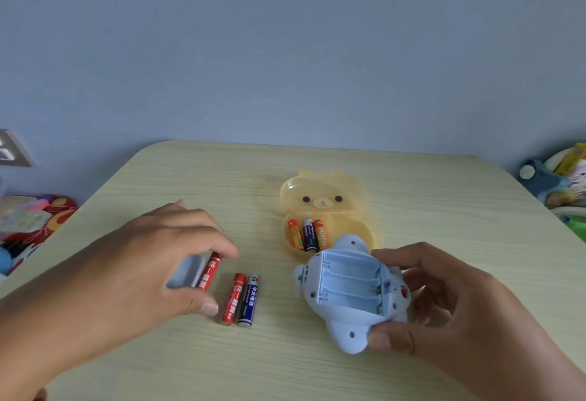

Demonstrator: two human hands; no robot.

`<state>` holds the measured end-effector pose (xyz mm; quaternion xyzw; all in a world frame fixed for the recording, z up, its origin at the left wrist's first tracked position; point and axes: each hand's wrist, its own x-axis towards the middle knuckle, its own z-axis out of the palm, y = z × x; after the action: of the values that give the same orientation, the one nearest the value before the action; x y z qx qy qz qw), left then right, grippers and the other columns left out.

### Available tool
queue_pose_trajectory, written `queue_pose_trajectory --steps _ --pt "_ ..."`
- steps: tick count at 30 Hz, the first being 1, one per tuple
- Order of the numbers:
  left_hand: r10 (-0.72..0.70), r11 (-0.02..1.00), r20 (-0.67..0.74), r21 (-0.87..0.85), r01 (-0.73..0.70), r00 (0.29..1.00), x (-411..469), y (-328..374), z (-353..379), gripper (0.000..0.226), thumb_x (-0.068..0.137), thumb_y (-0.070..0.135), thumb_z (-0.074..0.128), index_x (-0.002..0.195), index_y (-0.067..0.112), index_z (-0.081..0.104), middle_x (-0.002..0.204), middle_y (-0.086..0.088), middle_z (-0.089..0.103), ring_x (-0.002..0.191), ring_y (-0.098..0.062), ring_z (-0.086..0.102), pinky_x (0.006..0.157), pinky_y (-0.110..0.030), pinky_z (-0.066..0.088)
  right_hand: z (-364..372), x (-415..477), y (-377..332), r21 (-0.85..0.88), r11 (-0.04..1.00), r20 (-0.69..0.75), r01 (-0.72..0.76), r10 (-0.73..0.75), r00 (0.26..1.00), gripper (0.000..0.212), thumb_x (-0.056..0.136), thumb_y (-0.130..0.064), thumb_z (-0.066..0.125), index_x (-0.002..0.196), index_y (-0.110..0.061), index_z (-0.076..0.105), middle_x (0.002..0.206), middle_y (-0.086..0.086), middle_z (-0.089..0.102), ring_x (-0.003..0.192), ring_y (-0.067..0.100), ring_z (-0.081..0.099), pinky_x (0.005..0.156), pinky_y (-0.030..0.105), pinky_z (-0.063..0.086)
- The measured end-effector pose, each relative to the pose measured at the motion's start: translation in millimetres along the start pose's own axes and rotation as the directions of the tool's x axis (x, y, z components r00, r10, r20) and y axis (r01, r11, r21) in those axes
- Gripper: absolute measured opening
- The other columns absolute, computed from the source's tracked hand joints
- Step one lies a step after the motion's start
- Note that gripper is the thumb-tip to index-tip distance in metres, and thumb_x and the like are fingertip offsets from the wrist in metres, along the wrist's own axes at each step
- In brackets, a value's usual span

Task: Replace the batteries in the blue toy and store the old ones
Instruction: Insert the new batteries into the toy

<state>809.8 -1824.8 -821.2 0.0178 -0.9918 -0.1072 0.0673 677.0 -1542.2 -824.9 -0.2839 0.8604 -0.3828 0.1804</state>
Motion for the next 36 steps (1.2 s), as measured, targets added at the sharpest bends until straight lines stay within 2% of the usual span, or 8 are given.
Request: queue_pose_trajectory --steps 2,5,8,13,20,24,29,36 --pt "-0.085 0.993 -0.104 -0.093 0.076 0.991 3 10 -6 0.044 0.059 0.056 0.077 0.100 0.054 0.063 0.111 0.036 0.060 0.098 0.008 0.060 0.081 -0.023 0.053 1 0 1 0.004 1.000 -0.006 0.000 0.000 1.000 0.072 0.041 -0.035 0.099 0.103 -0.053 0.066 0.083 -0.008 0.073 0.063 0.019 0.062 0.066 0.028 0.053" --pt "-0.061 0.918 -0.240 -0.394 -0.039 0.969 17 36 -4 0.039 0.073 0.015 0.087 0.098 0.042 0.074 0.115 0.023 0.067 0.096 -0.002 0.069 0.080 -0.013 0.054 2 0 2 0.010 1.000 -0.015 0.005 -0.005 1.000 0.073 0.041 -0.036 0.098 0.103 -0.054 0.066 0.083 -0.008 0.073 0.063 0.020 0.063 0.067 0.029 0.054" --pt "-0.029 0.823 -0.286 -0.550 -0.140 0.958 35 57 11 0.045 0.080 -0.009 0.072 0.098 0.032 0.076 0.114 0.013 0.069 0.098 -0.014 0.070 0.078 -0.022 0.059 2 1 2 0.018 1.000 -0.015 0.012 -0.012 1.000 0.071 0.042 -0.036 0.098 0.103 -0.054 0.065 0.082 -0.009 0.073 0.064 0.022 0.063 0.068 0.032 0.054" --pt "0.026 0.813 -0.352 -0.538 -0.224 0.936 57 81 23 0.042 0.082 -0.005 0.073 0.109 0.026 0.074 0.104 0.010 0.065 0.090 -0.012 0.071 0.080 -0.021 0.058 2 3 5 0.020 1.000 -0.003 0.013 -0.013 1.000 0.073 0.041 -0.041 0.097 0.103 -0.056 0.063 0.084 -0.010 0.073 0.063 0.019 0.062 0.066 0.027 0.054" --pt "0.103 0.831 -0.374 -0.477 -0.286 0.922 65 86 32 0.028 0.080 0.007 0.080 0.102 0.025 0.077 0.098 0.013 0.067 0.091 -0.010 0.070 0.080 -0.025 0.056 1 6 10 0.026 1.000 -0.001 0.012 -0.012 1.000 0.071 0.042 -0.043 0.096 0.105 -0.055 0.063 0.084 -0.010 0.073 0.062 0.020 0.060 0.066 0.032 0.055" --pt "0.087 0.870 -0.358 -0.427 -0.245 0.930 63 86 32 0.025 0.078 0.016 0.083 0.097 0.031 0.078 0.096 0.018 0.069 0.096 -0.004 0.067 0.078 -0.022 0.050 2 7 11 0.024 1.000 -0.002 0.015 -0.015 1.000 0.072 0.042 -0.044 0.096 0.105 -0.056 0.062 0.084 -0.010 0.073 0.053 0.003 0.052 0.059 0.020 0.050" --pt "0.163 0.890 -0.335 -0.356 -0.284 0.928 64 88 33 0.029 0.077 0.009 0.082 0.097 0.030 0.080 0.093 0.019 0.069 0.087 -0.001 0.065 0.074 -0.018 0.050 1 7 11 0.017 1.000 0.011 0.021 -0.021 1.000 0.067 0.045 -0.041 0.096 0.102 -0.055 0.063 0.083 -0.009 0.074 0.065 0.022 0.061 0.066 0.031 0.054" --pt "0.228 0.908 -0.331 -0.268 -0.323 0.916 67 88 41 0.021 0.083 0.021 0.073 0.103 0.025 0.080 0.091 0.013 0.068 0.087 -0.004 0.060 0.076 -0.018 0.048 -1 8 9 0.004 1.000 0.034 0.027 -0.027 0.999 0.066 0.046 -0.041 0.096 0.103 -0.052 0.065 0.085 -0.007 0.073 0.068 0.026 0.060 0.066 0.036 0.055"
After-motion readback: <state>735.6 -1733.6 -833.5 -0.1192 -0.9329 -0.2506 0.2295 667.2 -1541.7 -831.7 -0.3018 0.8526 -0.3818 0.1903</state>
